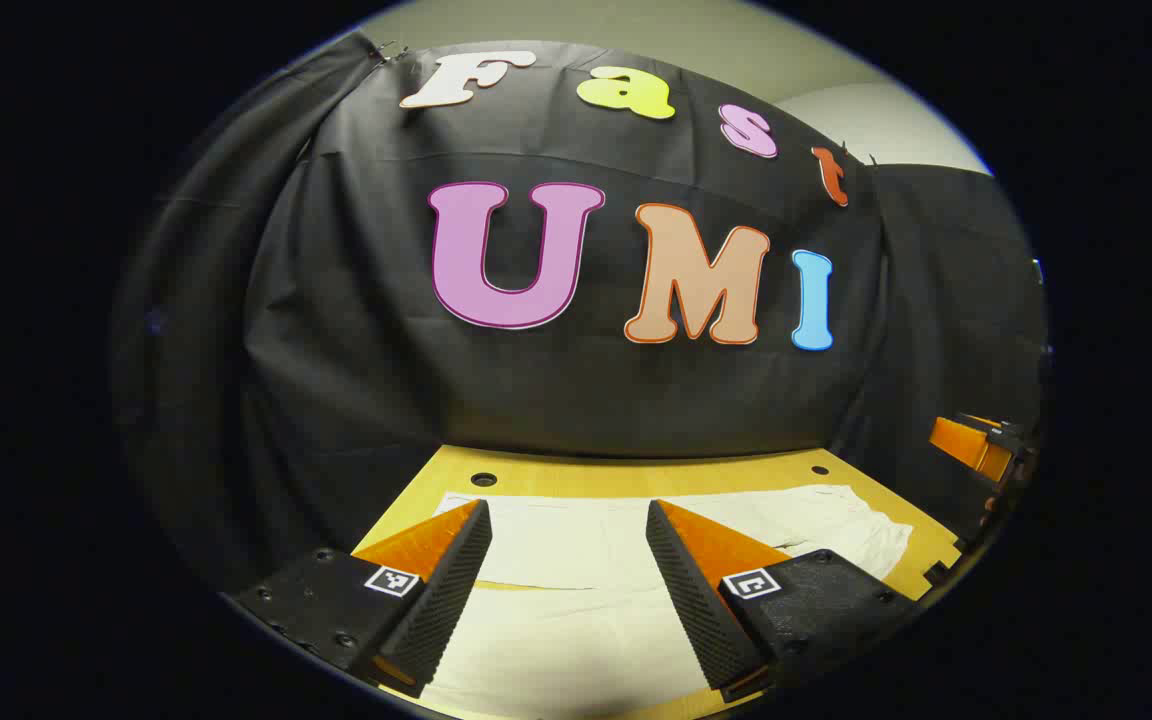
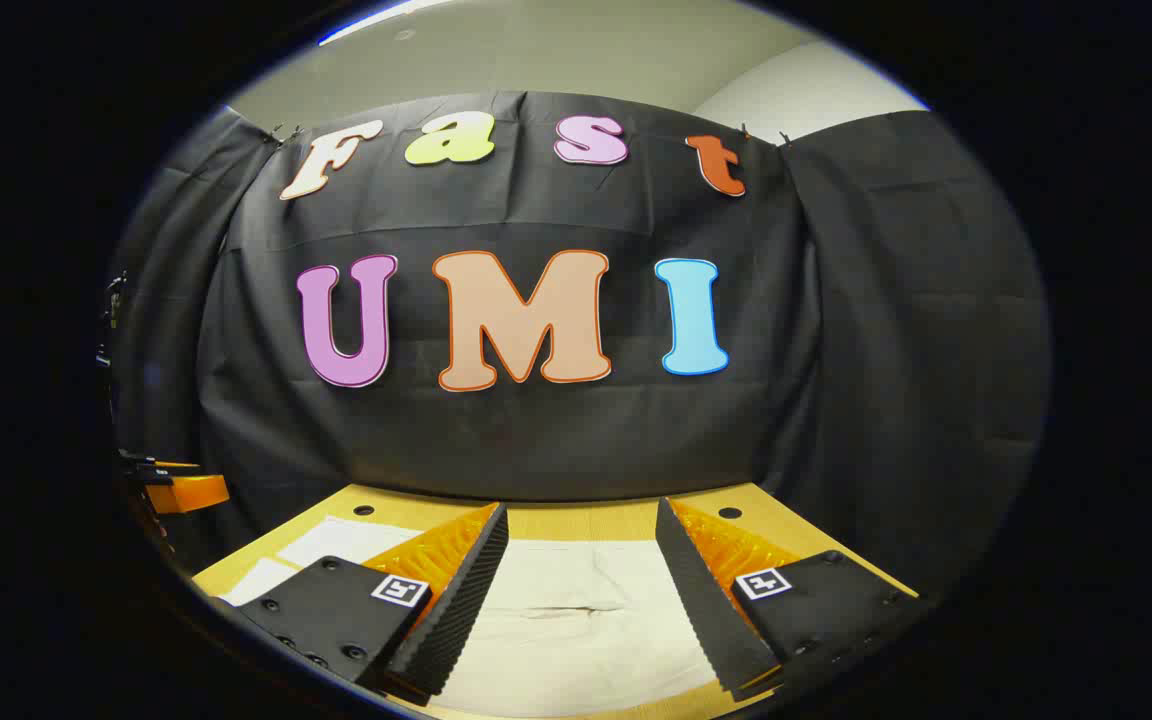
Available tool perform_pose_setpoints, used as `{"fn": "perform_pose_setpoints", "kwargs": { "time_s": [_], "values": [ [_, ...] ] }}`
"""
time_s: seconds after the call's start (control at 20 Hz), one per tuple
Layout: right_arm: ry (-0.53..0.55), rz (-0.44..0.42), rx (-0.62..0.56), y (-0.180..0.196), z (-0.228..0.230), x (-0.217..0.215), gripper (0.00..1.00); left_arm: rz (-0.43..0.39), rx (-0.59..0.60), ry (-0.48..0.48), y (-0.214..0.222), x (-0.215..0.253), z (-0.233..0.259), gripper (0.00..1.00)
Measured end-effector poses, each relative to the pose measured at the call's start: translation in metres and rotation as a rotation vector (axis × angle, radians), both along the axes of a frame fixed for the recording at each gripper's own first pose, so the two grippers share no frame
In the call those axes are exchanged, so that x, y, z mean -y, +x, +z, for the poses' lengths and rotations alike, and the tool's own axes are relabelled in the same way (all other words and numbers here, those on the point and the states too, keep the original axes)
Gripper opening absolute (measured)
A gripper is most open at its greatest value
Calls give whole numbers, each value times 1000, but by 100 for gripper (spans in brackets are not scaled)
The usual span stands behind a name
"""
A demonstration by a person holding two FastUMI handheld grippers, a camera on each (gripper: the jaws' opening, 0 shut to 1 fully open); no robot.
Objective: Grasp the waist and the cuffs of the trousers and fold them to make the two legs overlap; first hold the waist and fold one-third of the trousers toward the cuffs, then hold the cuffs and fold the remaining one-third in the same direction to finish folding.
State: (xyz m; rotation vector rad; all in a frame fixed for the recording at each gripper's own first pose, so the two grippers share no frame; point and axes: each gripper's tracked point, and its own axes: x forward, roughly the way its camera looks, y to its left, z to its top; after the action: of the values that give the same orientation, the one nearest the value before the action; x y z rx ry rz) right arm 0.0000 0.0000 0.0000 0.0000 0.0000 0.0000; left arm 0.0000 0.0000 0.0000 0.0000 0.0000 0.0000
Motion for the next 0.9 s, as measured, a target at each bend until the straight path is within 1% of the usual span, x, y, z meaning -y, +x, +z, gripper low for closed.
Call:
{"fn": "perform_pose_setpoints", "kwargs": {
  "time_s": [0.05,0.1,0.15,0.25,0.3,0.35,0.4,0.45,0.5,0.55,0.7,0.8,0.9],
  "values": [
    [-4,-4,1,-2,-1,0,95,1,-2,-3,0,-1,-2,94],
    [-11,-7,0,-3,-1,0,92,2,-7,-9,-1,-1,-3,94],
    [-15,-4,-2,-4,-3,0,95,3,-12,-16,-2,-2,-6,94],
    [-19,-1,-7,-6,-4,-1,95,5,-23,-27,-6,-2,-9,94],
    [-19,0,-8,-7,-4,-2,92,9,-27,-28,-7,-4,-9,94],
    [-20,1,-10,-8,-4,-3,95,11,-29,-29,-7,-5,-11,94],
    [-22,3,-11,-9,-4,-4,95,12,-36,-29,-8,-6,-13,94],
    [-23,5,-12,-9,-4,-4,92,12,-39,-29,-9,-7,-14,94],
    [-26,8,-13,-11,-5,-5,95,13,-39,-29,-10,-9,-13,94],
    [-29,9,-14,-12,-3,-6,95,13,-39,-26,-10,-10,-13,94],
    [-38,11,-16,-14,-2,-7,95,27,-54,-6,-9,-18,-18,94],
    [-37,12,-17,-17,-3,-8,95,15,-60,15,-9,-22,-23,94],
    [-39,12,-20,-18,-5,-9,95,-7,-111,56,-8,-27,-41,94]
  ]
}}
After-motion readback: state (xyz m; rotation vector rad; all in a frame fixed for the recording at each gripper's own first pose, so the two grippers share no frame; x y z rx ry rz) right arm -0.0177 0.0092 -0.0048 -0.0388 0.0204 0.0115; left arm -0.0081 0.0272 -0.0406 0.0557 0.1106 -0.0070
